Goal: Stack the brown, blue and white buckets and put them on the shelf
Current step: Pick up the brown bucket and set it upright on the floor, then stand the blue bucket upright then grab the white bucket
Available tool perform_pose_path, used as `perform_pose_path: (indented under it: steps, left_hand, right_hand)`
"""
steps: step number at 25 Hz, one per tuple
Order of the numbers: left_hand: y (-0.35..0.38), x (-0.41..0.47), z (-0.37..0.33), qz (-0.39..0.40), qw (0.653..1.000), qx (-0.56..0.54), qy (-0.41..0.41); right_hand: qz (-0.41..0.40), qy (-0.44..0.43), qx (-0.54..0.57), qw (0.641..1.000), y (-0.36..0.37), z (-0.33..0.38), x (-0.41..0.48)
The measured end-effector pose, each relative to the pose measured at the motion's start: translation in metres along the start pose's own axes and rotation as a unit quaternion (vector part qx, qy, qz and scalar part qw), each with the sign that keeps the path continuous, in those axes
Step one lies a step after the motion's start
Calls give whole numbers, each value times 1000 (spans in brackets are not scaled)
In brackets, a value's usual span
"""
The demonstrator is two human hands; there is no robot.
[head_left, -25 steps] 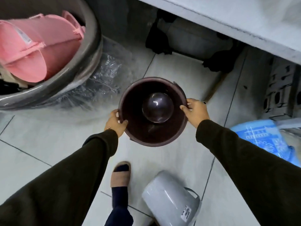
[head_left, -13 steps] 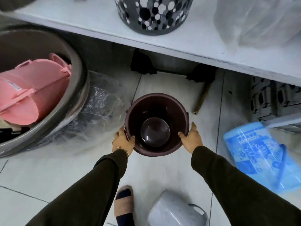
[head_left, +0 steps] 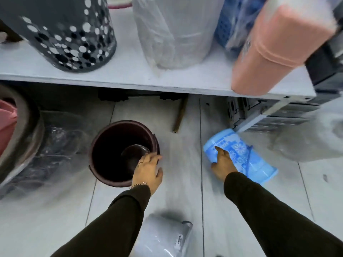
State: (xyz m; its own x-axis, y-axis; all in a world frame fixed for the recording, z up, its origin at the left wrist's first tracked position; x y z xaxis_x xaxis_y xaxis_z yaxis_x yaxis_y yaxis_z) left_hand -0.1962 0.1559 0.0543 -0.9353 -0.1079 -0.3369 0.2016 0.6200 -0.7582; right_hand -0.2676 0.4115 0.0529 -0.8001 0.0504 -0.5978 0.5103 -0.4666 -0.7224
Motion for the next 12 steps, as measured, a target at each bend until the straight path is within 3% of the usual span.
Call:
perform_pose_path:
  steps: [6, 10, 12]
  left_hand:
    - [184, -31, -96, 76, 991, -108, -39]
    - [299, -31, -134, 151, 971, -160, -98]
    - [332, -26, -141, 196, 958, -157, -138]
  right_hand:
    - [-1, 27, -96, 995, -51, -198, 16]
    - [-27, -87, -299, 950, -50, -268, 49]
    - [-58, -129, -336, 931, -51, -267, 62]
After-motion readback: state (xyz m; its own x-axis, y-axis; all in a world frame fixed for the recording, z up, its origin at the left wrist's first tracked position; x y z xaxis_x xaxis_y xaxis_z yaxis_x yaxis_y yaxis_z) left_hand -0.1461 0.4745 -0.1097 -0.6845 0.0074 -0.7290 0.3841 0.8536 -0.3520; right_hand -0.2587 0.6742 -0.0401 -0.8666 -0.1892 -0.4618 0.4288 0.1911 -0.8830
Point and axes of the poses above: each hand's wrist, its own x-axis towards the middle knuckle, its own y-axis out of the palm, z = x × y, the point moved 3 cm from there along x, towards the middle knuckle, and after that the axes turned 4 degrees about -x, right-handed, at the moved point
